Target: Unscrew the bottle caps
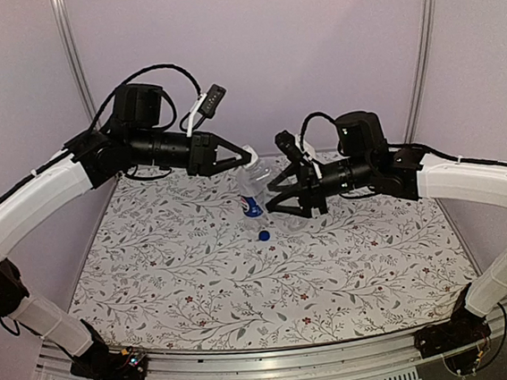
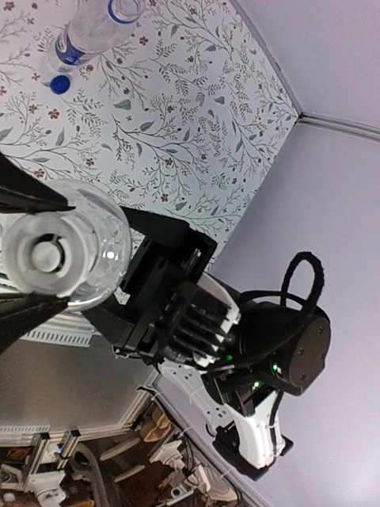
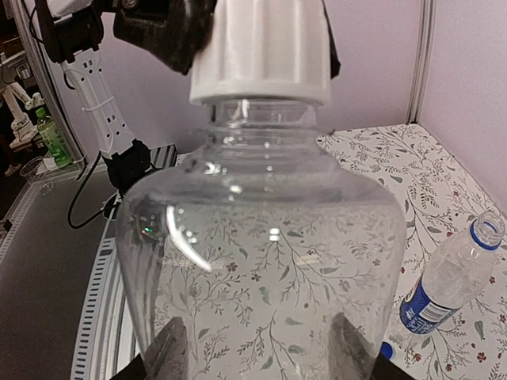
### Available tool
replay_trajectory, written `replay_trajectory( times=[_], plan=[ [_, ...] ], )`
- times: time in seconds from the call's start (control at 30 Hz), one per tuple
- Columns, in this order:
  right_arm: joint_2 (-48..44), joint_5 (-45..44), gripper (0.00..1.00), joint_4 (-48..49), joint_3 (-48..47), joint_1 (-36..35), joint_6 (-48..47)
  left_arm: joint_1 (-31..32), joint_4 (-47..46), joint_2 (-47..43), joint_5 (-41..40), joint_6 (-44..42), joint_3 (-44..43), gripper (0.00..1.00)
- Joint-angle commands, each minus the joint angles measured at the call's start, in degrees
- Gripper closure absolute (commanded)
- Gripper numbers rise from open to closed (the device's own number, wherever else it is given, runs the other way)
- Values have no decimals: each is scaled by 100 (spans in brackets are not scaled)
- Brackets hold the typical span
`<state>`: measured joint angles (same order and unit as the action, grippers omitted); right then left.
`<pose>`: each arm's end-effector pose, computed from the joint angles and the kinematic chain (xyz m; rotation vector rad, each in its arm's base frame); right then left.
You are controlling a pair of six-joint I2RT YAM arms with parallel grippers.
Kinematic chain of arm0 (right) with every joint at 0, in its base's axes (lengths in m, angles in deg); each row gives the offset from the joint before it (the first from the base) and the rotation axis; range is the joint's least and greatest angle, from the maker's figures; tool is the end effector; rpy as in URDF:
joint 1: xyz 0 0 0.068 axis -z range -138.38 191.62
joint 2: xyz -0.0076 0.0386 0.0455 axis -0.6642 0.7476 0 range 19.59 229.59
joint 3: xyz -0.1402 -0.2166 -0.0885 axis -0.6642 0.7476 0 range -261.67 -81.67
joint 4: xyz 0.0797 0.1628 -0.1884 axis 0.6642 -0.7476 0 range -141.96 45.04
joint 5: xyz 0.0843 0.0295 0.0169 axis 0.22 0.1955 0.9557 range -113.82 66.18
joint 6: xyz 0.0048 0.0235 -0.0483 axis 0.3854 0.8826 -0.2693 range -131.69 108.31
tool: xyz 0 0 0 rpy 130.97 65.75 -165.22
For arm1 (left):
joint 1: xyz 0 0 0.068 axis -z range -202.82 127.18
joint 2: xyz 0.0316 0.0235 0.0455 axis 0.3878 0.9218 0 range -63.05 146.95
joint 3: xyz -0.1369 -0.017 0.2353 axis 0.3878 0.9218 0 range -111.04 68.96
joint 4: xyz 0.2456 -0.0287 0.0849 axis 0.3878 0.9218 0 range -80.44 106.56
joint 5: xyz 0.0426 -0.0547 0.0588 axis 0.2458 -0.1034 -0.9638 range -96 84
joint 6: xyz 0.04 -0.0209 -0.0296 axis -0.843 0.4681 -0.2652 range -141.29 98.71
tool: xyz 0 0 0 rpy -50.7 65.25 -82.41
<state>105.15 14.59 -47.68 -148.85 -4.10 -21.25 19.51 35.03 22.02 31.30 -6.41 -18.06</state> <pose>0.2258 0.2631 0.3196 -1.3164 1.5103 1.0601 0.2324 -0.2408 0.4040 0.9380 1.9068 -1.2656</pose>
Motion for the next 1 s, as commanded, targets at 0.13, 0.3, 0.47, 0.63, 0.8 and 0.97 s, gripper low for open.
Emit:
replay_trajectory(
  times=[0.13,0.3,0.47,0.63,0.8,0.97],
  plan=[
    [60,531,53,228,106,-43,178,67,-2057,-468,377,307,741,35],
    [53,913,54,498,138,-43,305,48,-3271,-649,613,619,1282,20],
    [43,1349,55,824,190,-43,609,62,-4299,-644,992,867,1762,21],
    [66,1718,56,1128,221,-43,919,118,-4896,-411,1381,973,1810,32],
    [58,1838,56,1275,278,-42,1158,185,-5278,-276,1513,1068,1826,42],
    [57,1897,57,1478,331,-43,1307,286,-5337,-213,1500,1040,1891,51]
  ],
)
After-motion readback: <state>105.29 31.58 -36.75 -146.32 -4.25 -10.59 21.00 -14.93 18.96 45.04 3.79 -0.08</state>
